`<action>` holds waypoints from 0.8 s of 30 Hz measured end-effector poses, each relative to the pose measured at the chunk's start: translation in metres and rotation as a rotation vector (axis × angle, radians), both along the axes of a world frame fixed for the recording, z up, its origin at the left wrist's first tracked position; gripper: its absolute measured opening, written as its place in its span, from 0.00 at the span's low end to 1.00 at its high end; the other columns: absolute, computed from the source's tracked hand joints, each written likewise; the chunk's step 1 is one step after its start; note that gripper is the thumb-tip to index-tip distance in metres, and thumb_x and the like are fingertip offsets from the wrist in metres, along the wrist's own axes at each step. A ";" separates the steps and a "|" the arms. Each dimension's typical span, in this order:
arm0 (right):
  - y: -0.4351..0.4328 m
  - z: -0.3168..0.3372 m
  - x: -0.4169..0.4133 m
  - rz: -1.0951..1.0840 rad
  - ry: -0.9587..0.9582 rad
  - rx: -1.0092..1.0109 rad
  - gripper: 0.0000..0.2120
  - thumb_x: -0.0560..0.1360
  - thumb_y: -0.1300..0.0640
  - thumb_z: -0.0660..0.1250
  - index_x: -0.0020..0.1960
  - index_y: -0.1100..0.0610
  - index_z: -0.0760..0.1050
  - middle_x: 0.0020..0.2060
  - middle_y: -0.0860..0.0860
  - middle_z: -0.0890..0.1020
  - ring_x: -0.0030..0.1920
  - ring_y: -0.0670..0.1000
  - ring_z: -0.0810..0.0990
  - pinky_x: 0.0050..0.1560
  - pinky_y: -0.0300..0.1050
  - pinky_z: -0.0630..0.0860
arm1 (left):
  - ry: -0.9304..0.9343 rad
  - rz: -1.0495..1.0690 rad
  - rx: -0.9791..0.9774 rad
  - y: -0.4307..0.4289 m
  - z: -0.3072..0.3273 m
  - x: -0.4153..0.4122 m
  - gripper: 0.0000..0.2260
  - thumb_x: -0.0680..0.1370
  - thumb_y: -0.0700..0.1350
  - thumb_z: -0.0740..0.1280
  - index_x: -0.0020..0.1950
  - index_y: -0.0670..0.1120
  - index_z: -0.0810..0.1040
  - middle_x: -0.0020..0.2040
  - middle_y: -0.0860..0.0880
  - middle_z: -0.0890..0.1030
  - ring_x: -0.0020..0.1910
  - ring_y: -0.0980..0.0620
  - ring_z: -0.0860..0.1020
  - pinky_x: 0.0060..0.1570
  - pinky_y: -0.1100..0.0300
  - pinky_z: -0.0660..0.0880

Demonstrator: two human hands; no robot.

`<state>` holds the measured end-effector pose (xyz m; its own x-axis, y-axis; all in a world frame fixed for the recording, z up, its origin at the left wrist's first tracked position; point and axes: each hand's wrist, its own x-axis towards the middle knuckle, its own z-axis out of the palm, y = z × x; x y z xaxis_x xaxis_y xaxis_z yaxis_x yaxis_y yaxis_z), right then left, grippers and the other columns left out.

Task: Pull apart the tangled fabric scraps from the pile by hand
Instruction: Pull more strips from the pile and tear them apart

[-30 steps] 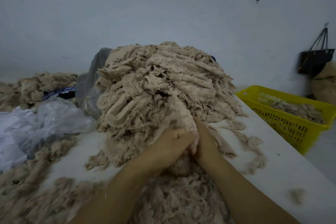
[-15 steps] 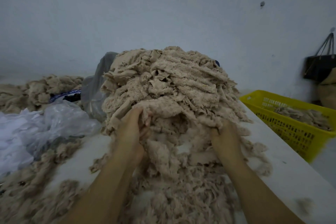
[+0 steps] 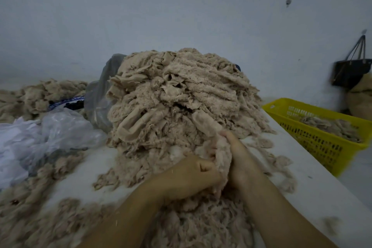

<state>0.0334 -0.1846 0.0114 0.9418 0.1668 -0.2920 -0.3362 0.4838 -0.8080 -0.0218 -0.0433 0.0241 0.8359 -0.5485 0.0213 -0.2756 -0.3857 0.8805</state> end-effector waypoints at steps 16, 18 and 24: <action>0.028 -0.023 -0.006 0.159 -0.717 -0.941 0.19 0.83 0.47 0.55 0.33 0.48 0.61 0.24 0.39 0.68 0.27 0.39 0.65 0.28 0.36 0.61 | 0.506 0.590 -0.817 0.019 -0.006 0.024 0.09 0.70 0.47 0.74 0.46 0.42 0.86 0.45 0.42 0.85 0.40 0.47 0.85 0.39 0.57 0.82; 0.030 -0.026 -0.003 0.209 -0.747 -0.920 0.20 0.82 0.46 0.56 0.32 0.46 0.61 0.24 0.40 0.66 0.26 0.40 0.63 0.26 0.35 0.60 | 0.611 0.556 -0.906 0.027 -0.004 0.026 0.11 0.66 0.45 0.74 0.44 0.40 0.88 0.47 0.41 0.86 0.41 0.46 0.86 0.36 0.57 0.82; 0.027 -0.029 -0.002 0.245 -0.462 -0.601 0.16 0.77 0.32 0.58 0.46 0.39 0.80 0.46 0.35 0.82 0.50 0.41 0.80 0.53 0.33 0.74 | 0.651 0.536 -0.978 0.027 -0.004 0.027 0.10 0.66 0.41 0.74 0.45 0.38 0.84 0.42 0.41 0.85 0.39 0.46 0.85 0.37 0.57 0.82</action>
